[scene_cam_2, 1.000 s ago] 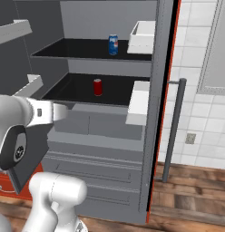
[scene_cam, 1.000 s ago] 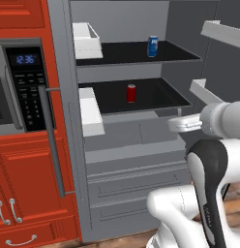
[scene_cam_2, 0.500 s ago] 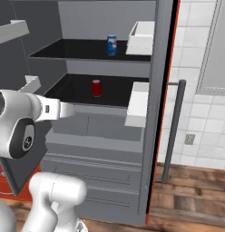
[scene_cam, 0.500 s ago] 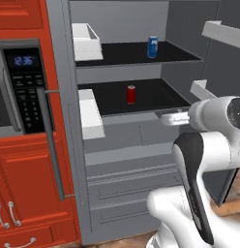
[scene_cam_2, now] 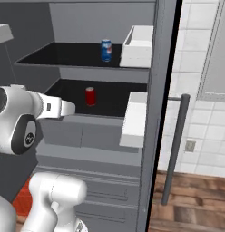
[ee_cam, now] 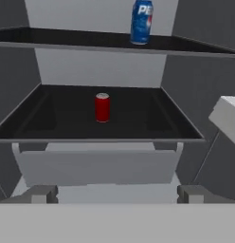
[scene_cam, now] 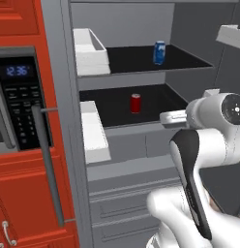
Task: Open the fridge, grab two sodas, and place both sodas inside the bowl with ice on the dining counter.
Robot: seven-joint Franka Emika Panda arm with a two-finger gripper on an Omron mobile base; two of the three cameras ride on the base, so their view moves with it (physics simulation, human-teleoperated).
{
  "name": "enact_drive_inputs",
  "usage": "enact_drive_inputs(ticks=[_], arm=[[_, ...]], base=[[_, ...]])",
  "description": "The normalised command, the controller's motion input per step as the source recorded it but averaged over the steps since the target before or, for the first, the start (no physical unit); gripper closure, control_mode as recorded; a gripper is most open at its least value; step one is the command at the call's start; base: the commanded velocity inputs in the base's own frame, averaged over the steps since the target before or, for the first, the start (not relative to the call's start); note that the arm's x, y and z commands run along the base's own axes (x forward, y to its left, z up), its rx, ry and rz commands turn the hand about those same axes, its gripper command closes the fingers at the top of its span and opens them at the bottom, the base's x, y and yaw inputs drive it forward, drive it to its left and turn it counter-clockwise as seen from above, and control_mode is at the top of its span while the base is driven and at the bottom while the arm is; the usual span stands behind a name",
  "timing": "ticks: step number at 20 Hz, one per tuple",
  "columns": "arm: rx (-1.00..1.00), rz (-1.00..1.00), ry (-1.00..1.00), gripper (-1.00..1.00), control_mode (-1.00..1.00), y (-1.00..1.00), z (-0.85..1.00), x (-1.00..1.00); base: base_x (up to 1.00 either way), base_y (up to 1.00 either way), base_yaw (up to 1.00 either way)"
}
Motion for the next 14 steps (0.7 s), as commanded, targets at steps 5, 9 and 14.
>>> enact_drive_inputs(ticks=[5, 9, 14], arm=[[0.00, 0.00, 0.00, -1.00, 1.00, 0.00, 0.00, 0.00], [0.00, 0.00, 0.00, -1.00, 1.00, 0.00, 0.00, 0.00], [0.00, 0.00, 0.00, -1.00, 1.00, 0.00, 0.00, 0.00]], base=[[0.55, 0.06, 0.08], [0.53, 0.01, 0.09], [0.30, 0.00, 0.10]])
